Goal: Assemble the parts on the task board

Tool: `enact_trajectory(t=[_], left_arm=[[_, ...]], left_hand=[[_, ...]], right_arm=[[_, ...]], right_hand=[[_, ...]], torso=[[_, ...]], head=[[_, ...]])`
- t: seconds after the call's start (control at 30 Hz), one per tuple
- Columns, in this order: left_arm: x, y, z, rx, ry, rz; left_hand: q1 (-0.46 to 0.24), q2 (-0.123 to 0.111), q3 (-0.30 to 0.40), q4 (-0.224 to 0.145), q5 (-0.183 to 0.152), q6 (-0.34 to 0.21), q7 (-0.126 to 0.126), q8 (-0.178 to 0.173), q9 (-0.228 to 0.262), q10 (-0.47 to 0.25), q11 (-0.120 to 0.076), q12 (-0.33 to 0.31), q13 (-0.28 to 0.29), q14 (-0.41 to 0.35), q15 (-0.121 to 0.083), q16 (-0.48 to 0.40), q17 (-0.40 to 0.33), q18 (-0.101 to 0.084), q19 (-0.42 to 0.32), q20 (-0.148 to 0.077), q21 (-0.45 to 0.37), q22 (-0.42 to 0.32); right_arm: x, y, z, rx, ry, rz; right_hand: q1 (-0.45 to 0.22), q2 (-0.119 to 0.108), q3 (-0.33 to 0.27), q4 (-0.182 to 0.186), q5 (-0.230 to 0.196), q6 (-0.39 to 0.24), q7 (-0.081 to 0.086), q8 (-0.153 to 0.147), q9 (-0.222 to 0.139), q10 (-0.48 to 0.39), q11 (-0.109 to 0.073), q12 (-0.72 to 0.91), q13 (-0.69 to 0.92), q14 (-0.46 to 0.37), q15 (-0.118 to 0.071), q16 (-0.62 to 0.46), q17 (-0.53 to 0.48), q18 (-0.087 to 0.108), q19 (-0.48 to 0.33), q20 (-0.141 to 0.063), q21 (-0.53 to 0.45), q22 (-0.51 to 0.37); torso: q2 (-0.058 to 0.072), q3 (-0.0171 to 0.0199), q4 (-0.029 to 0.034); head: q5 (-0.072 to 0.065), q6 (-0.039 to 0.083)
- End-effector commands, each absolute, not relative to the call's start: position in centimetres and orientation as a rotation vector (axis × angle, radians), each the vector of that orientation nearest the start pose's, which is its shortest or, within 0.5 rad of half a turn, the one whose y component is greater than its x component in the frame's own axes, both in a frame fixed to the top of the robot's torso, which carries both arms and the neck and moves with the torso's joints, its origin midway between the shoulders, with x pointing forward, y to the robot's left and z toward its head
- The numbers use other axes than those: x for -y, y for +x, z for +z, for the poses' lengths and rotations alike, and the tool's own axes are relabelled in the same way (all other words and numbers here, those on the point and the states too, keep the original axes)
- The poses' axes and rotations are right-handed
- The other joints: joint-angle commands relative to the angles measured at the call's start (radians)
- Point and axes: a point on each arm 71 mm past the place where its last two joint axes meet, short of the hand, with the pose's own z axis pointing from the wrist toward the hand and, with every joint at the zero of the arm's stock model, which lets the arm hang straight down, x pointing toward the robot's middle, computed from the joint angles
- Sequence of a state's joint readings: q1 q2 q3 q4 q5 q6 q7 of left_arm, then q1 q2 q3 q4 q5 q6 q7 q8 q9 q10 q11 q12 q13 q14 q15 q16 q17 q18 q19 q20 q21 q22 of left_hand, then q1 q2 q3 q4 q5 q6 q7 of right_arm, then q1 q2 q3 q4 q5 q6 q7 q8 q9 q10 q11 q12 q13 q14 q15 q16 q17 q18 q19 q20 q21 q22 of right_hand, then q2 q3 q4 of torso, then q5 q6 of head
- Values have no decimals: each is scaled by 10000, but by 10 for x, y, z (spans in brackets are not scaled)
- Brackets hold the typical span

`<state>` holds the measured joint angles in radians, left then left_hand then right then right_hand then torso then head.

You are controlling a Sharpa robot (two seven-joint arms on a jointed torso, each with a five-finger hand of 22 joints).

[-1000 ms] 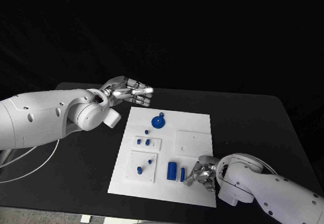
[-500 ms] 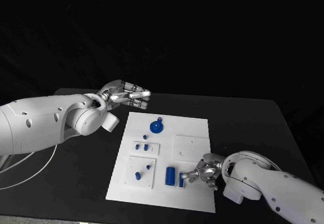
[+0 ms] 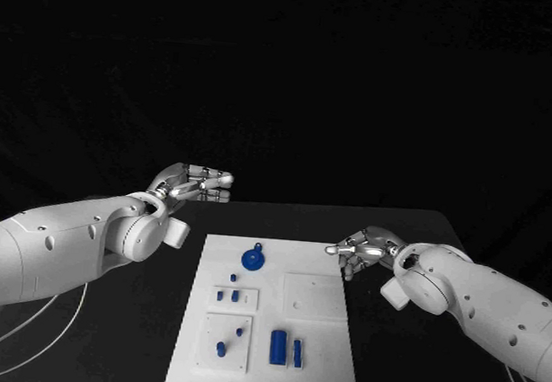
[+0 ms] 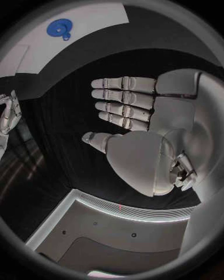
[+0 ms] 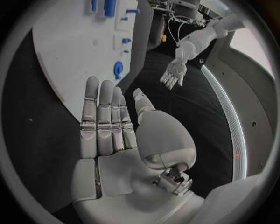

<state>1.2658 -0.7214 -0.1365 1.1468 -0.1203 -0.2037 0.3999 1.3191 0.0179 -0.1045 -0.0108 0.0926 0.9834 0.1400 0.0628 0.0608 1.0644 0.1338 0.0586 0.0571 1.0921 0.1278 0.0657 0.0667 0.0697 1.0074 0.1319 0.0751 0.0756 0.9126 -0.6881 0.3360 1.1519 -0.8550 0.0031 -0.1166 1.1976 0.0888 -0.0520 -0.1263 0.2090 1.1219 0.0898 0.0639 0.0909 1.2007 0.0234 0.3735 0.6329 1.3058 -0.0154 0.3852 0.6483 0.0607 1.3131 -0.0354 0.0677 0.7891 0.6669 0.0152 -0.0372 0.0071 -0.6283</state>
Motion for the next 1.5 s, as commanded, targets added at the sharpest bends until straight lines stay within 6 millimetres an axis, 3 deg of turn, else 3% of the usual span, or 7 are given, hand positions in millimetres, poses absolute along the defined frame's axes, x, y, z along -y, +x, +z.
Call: enact_trajectory(t=[0.03, 0.57, 0.6, 0.73, 0.77, 0.87, 1.5], left_arm=[[-264, 561, -184, -13674, -9753, -13651], [-271, 590, -179, -12986, -10388, -13284], [-273, 589, -181, -13187, -10173, -12883], [-269, 585, -185, -13146, -10254, -12876], [-268, 584, -186, -13128, -10289, -12873], [-262, 576, -192, -13054, -10432, -12857], [-198, 475, -224, -12256, -11943, -12374]], left_hand=[[14, 129, -30, -70, 41, -111, -48, -14, 0, -200, 13, 3, 9, -156, 19, -57, -15, -60, -58, 51, -27, -22], [-80, 143, -2, -54, 5, -1250, -234, -72, -50, -944, -84, -13, 0, -893, 118, -65, -53, 310, -380, 425, -57, -52], [-3981, -179, 1045, 108, -926, -9834, -1400, -628, -608, -10644, -1338, -586, -571, -3845, -1278, -657, -667, -697, -10074, -1319, -751, -756], [-5243, -179, 1045, 108, -926, -9834, -1400, -628, -608, -10644, -1338, -586, -571, -10921, -1278, -657, -667, -697, -10074, -1319, -751, -756], [-5535, -179, 1045, 108, -926, -9834, -1400, -628, -608, -10644, -1338, -586, -571, -10921, -1278, -657, -667, -697, -10074, -1319, -751, -756], [-13191, -179, 1045, 108, -926, -9834, -1400, -628, -608, -10644, -1338, -586, -571, -10921, -1278, -657, -667, -697, -10074, -1319, -751, -756], [-13191, -179, 1045, 108, -926, -9834, -1400, -628, -608, -10644, -1338, -586, -571, -10921, -1278, -657, -667, -697, -10074, -1319, -751, -756]], right_arm=[[258, 543, -248, -16833, 8809, 11753], [256, 570, -242, -14479, 10097, 13694], [258, 569, -247, -15261, 10038, 12814], [255, 568, -244, -15064, 10038, 12885], [253, 567, -243, -14980, 10040, 12915], [248, 564, -238, -14646, 10061, 13027], [198, 483, -221, -12250, 11658, 12736]], right_hand=[[65, 72, 256, -220, 15, -549, 256, -19, -253, -623, 571, -2195, -2687, -1230, 725, -1833, -1465, 7, -1954, 687, -80, -1871], [-95, 6, 553, -334, -79, -2543, 79, -77, -346, -1935, 1064, -3143, -5752, -2611, 1439, -3238, -5883, 1496, -3841, 2774, 53, -7231], [-3599, -888, 520, 1263, -2090, -11219, -898, -639, -909, -4910, -234, -3735, -6329, -5696, 154, -3852, -6483, -607, -13131, 354, -677, -7891], [-4789, -888, 520, 1263, -2090, -11219, -898, -639, -909, -12007, -234, -3735, -6329, -13058, 154, -3852, -6483, -607, -13131, 354, -677, -7891], [-11976, -888, 520, 1263, -2090, -11219, -898, -639, -909, -12007, -234, -3735, -6329, -13058, 154, -3852, -6483, -607, -13131, 354, -677, -7891], [-11976, -888, 520, 1263, -2090, -11219, -898, -639, -909, -12007, -234, -3735, -6329, -13058, 154, -3852, -6483, -607, -13131, 354, -677, -7891], [-11976, -888, 520, 1263, -2090, -11219, -898, -639, -909, -12007, -234, -3735, -6329, -13058, 154, -3852, -6483, -607, -13131, 354, -677, -7891]], torso=[[-223, 0, -31], [-495, 199, -102], [-450, 145, -85], [-565, 101, -18], [-615, 82, 11], [-821, 3, 133], [-1227, -152, 372]], head=[[-60, 540], [73, 1187], [34, 1123], [19, 999], [12, 945], [-16, 722], [-71, 283]])
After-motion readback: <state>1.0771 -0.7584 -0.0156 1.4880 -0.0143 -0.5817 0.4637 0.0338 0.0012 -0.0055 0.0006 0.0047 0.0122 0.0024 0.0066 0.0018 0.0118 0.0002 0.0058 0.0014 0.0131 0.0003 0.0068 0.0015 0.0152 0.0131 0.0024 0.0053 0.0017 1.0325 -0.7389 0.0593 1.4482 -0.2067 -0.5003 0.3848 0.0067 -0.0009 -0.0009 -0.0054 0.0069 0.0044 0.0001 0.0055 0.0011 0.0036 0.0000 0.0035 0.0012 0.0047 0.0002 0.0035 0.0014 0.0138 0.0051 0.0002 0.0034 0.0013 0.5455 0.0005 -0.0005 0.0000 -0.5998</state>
